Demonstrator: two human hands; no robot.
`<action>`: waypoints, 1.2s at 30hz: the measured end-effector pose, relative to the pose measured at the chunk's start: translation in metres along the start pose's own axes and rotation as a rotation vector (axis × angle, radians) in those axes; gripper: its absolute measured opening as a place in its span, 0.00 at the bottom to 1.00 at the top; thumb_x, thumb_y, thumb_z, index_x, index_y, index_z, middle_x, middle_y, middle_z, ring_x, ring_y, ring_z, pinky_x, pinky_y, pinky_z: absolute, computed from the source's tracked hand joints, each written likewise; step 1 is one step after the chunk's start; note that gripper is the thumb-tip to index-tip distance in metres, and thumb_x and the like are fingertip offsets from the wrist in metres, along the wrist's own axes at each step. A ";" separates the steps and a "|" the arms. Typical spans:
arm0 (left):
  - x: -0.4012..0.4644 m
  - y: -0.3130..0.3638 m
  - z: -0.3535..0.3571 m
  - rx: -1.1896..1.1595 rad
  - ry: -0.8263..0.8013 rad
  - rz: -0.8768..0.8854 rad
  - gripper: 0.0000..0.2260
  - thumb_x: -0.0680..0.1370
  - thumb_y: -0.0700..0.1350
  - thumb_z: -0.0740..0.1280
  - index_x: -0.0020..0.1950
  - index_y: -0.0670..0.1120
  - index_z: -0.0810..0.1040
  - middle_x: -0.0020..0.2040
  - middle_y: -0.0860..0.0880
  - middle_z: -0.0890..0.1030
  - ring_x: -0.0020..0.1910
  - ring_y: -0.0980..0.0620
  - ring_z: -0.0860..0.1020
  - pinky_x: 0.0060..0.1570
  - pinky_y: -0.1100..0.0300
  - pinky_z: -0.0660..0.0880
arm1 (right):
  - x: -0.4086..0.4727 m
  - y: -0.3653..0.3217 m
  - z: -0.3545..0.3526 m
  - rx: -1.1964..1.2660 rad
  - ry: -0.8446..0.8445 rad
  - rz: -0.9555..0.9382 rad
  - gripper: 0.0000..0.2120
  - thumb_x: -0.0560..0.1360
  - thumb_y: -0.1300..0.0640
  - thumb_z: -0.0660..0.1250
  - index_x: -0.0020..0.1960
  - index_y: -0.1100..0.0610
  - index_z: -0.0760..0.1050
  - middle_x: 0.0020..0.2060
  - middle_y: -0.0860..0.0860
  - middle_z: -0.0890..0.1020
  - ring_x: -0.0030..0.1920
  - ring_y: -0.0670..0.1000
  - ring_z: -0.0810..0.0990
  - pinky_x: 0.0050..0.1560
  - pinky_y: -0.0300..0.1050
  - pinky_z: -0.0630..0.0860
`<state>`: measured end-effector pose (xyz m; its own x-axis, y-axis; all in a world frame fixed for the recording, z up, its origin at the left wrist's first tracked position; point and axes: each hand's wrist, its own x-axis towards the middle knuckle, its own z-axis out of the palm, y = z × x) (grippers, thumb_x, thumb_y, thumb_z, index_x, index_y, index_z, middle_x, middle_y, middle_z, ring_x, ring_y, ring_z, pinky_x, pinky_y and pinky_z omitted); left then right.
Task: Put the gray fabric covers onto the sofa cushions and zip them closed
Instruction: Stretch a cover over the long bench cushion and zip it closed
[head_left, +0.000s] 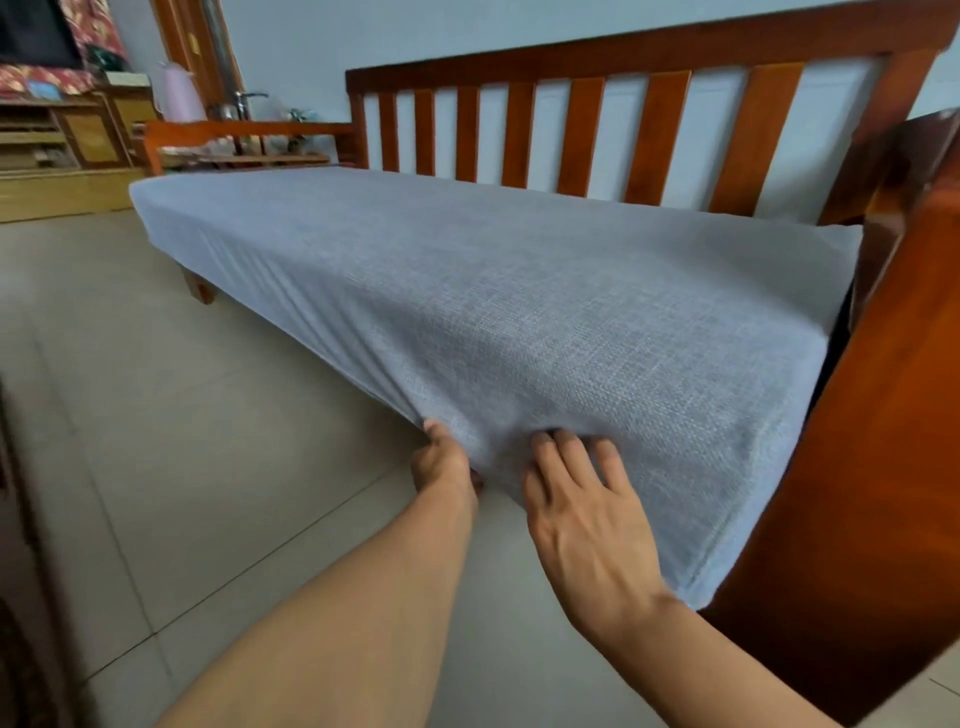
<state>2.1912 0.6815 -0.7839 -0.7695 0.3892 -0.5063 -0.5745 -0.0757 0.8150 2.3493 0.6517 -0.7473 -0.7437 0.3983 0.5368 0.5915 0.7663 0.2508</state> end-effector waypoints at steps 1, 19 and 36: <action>0.007 0.004 0.002 0.015 0.000 0.005 0.25 0.78 0.61 0.57 0.57 0.41 0.76 0.50 0.40 0.82 0.45 0.40 0.82 0.49 0.46 0.79 | 0.006 0.000 0.002 0.013 0.000 -0.014 0.17 0.64 0.61 0.63 0.49 0.68 0.80 0.53 0.65 0.78 0.58 0.63 0.70 0.62 0.58 0.59; -0.025 0.075 0.012 0.596 0.382 0.334 0.14 0.76 0.42 0.65 0.59 0.39 0.70 0.61 0.37 0.72 0.59 0.38 0.74 0.56 0.53 0.71 | 0.068 0.006 -0.044 0.380 -0.050 -0.083 0.23 0.70 0.61 0.50 0.53 0.64 0.81 0.57 0.62 0.80 0.57 0.59 0.80 0.55 0.48 0.77; -0.064 0.196 0.074 1.883 -0.434 0.263 0.32 0.82 0.50 0.56 0.76 0.58 0.37 0.76 0.52 0.32 0.76 0.47 0.36 0.71 0.41 0.52 | 0.161 0.098 -0.078 0.313 -1.049 0.219 0.46 0.74 0.30 0.48 0.69 0.52 0.19 0.65 0.58 0.19 0.68 0.61 0.22 0.68 0.68 0.33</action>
<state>2.1488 0.7098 -0.5705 -0.4937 0.7192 -0.4889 0.7353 0.6453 0.2069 2.3114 0.7518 -0.5735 -0.6149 0.6553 -0.4388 0.7473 0.6619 -0.0588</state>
